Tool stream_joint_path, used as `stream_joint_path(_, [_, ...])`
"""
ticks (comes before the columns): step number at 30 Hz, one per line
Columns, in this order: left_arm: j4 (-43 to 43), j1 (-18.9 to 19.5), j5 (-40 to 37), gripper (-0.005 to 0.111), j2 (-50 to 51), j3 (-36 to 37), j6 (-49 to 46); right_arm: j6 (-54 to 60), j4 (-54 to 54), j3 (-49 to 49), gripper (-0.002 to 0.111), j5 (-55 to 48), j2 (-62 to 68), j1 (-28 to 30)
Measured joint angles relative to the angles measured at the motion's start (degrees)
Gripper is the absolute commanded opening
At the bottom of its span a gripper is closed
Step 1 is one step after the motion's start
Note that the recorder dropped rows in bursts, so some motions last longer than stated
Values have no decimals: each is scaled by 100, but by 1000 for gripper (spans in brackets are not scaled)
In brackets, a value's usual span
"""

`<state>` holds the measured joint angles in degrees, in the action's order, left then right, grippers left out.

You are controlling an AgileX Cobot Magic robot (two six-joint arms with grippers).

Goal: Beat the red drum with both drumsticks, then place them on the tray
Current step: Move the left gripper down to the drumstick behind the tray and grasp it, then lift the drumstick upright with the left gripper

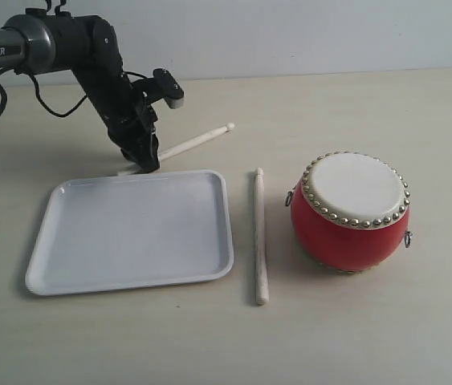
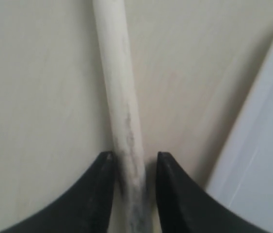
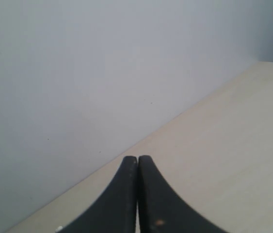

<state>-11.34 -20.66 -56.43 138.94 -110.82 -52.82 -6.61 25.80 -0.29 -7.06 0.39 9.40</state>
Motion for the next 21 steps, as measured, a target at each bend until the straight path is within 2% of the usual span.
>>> stream_joint_path(2, [-41, 0, 23, 3, 0, 0, 11, 0, 0, 0, 0, 0, 0, 0])
stream_joint_path(3, [-63, 0, 20, 0, 0, 0, 11, 0, 0, 0, 0, 0, 0, 0])
stream_joint_path(9, [-74, 0, 46, 0, -171, 20, 100, 0, 12, 0, 0, 0, 0, 0])
stream_joint_path(14, [-129, 76, 20, 0, -694, 20, 811, 0, 12, 0, 0, 0, 0, 0])
stream_joint_path(18, [-346, 274, -455, 0, -1279, 32, 1327, 0, 88, 0, 0, 57, 0, 0])
stream_joint_path(21, [-479, 431, -670, 0, -1830, 327, 1565, 0, 201, 0, 0, 197, 0, 0])
